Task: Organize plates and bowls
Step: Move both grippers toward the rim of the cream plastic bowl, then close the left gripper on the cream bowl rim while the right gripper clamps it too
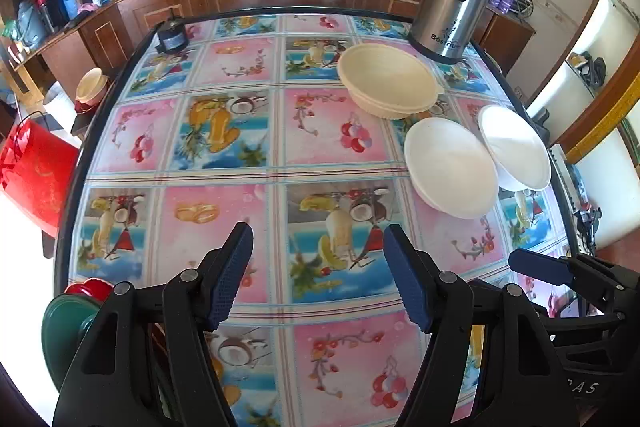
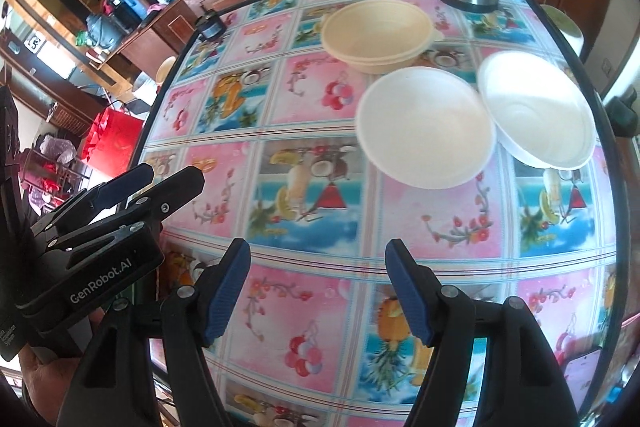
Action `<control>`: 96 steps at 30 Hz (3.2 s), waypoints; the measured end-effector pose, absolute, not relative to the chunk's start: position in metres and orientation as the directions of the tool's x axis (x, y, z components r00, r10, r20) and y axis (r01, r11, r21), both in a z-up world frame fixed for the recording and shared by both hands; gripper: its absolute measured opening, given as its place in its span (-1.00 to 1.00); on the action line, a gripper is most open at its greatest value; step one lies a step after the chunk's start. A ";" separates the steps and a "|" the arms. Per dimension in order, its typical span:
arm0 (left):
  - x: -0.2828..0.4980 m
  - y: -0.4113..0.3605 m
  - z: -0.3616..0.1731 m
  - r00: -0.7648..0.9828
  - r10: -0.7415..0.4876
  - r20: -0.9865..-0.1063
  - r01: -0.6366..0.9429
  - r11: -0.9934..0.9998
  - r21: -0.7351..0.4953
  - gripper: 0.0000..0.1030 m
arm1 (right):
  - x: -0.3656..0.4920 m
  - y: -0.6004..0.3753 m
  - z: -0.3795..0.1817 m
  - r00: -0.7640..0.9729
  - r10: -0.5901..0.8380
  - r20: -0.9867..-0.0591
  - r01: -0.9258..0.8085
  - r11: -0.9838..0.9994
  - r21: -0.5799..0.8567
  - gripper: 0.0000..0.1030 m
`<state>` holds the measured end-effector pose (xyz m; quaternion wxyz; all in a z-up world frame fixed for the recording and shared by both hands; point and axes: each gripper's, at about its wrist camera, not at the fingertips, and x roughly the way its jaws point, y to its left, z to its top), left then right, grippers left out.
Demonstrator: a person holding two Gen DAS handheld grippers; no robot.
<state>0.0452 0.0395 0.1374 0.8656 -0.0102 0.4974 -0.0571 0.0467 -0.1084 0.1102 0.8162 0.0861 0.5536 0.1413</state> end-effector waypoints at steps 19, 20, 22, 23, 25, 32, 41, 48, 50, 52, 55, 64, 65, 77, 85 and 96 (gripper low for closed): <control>0.083 -0.018 0.119 0.462 -0.134 -0.877 0.132 0.988 -0.081 0.33 | 0.065 -0.184 0.095 0.356 0.289 -0.889 -0.009 0.952 0.306 0.37; 0.085 -0.019 0.118 0.462 -0.132 -0.877 0.132 0.988 -0.079 0.33 | 0.066 -0.186 0.094 0.355 0.289 -0.889 -0.005 0.951 0.308 0.37; 0.088 -0.022 0.116 0.462 -0.130 -0.877 0.130 0.988 -0.077 0.33 | 0.069 -0.190 0.092 0.355 0.291 -0.889 0.001 0.950 0.311 0.37; 0.090 -0.023 0.115 0.461 -0.129 -0.878 0.129 0.989 -0.077 0.33 | 0.070 -0.191 0.091 0.355 0.291 -0.889 0.002 0.950 0.312 0.37; 0.093 -0.025 0.113 0.458 -0.130 -0.879 0.127 0.989 -0.081 0.33 | 0.073 -0.193 0.090 0.354 0.292 -0.888 0.002 0.950 0.313 0.37; 0.103 -0.032 0.108 0.453 -0.127 -0.882 0.125 0.989 -0.078 0.33 | 0.082 -0.200 0.088 0.348 0.291 -0.891 0.006 0.950 0.313 0.37; 0.118 -0.036 0.099 0.447 -0.111 -0.887 0.114 0.991 -0.067 0.33 | 0.095 -0.205 0.088 0.353 0.293 -0.889 -0.005 0.950 0.311 0.37; 0.139 -0.035 0.093 0.452 -0.091 -0.887 0.096 0.994 -0.053 0.33 | 0.118 -0.205 0.088 0.365 0.285 -0.887 -0.025 0.955 0.296 0.37; 0.146 -0.034 0.094 0.460 -0.084 -0.884 0.087 0.995 -0.049 0.33 | 0.126 -0.204 0.087 0.364 0.287 -0.886 -0.031 0.954 0.297 0.38; 0.154 -0.032 0.094 0.469 -0.078 -0.880 0.076 0.996 -0.048 0.33 | 0.136 -0.203 0.088 0.370 0.288 -0.883 -0.040 0.955 0.294 0.38; 0.169 -0.028 0.094 0.473 -0.076 -0.878 0.056 0.997 -0.056 0.33 | 0.155 -0.200 0.088 0.375 0.286 -0.882 -0.063 0.957 0.284 0.38; 0.213 -0.019 0.087 0.469 -0.055 -0.881 -0.016 0.997 -0.070 0.33 | 0.221 -0.198 0.088 0.412 0.291 -0.863 -0.132 0.957 0.259 0.38; 0.217 -0.018 0.086 0.467 -0.055 -0.882 -0.022 0.997 -0.074 0.33 | 0.227 -0.196 0.088 0.413 0.287 -0.864 -0.138 0.958 0.252 0.38; 0.250 -0.016 0.063 0.415 -0.057 -0.908 -0.071 0.993 -0.095 0.33 | 0.294 -0.184 0.066 0.388 0.273 -0.880 -0.204 0.957 0.206 0.38; 0.260 -0.016 0.053 0.396 -0.048 -0.917 -0.096 0.991 -0.094 0.33 | 0.308 -0.180 0.061 0.380 0.259 -0.888 -0.226 0.957 0.183 0.38; 0.267 -0.019 0.046 0.379 -0.052 -0.924 -0.097 0.991 -0.095 0.33 | 0.315 -0.170 0.054 0.357 0.271 -0.894 -0.252 0.949 0.187 0.13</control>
